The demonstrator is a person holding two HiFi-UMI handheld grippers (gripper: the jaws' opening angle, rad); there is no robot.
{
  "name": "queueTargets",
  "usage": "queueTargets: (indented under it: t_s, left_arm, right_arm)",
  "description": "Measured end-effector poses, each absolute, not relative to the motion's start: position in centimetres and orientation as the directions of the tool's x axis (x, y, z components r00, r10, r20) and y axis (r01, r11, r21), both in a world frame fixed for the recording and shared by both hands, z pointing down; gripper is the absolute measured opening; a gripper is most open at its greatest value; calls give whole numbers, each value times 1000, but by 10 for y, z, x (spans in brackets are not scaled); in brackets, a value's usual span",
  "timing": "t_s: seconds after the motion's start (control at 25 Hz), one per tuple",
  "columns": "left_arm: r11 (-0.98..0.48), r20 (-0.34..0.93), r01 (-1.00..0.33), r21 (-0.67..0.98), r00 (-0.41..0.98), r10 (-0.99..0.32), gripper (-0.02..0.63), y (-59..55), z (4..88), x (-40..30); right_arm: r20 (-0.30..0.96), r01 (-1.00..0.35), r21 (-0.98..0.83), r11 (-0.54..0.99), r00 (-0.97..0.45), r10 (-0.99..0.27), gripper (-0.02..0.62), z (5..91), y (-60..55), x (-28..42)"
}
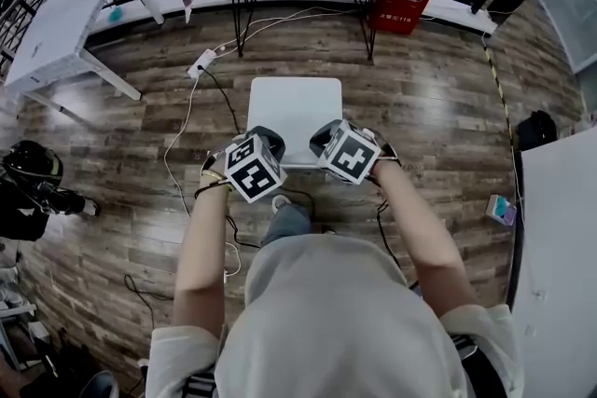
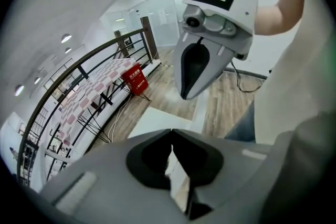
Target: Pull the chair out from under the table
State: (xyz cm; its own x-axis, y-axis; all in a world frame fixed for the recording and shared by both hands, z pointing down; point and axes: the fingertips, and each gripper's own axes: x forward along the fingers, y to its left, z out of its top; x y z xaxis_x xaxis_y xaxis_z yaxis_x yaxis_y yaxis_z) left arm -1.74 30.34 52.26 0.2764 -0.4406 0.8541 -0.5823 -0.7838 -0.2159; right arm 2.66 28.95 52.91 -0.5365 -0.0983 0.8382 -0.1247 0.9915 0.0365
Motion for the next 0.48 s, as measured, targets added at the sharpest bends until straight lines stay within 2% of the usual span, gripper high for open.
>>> queueTargets:
  t_s: [0.2,0.48]
  left_arm:
    - [-696,804,-695,-179,304,-510,11,288,522,-14]
    - [-471,665,-873,-128,277,-694,11,261,504,-20]
  right_arm:
    - [782,-272,26,962,-594,-189,-3,524,273,29]
    - [623,-525,-55,850,-683,-381,-3,501,249,33]
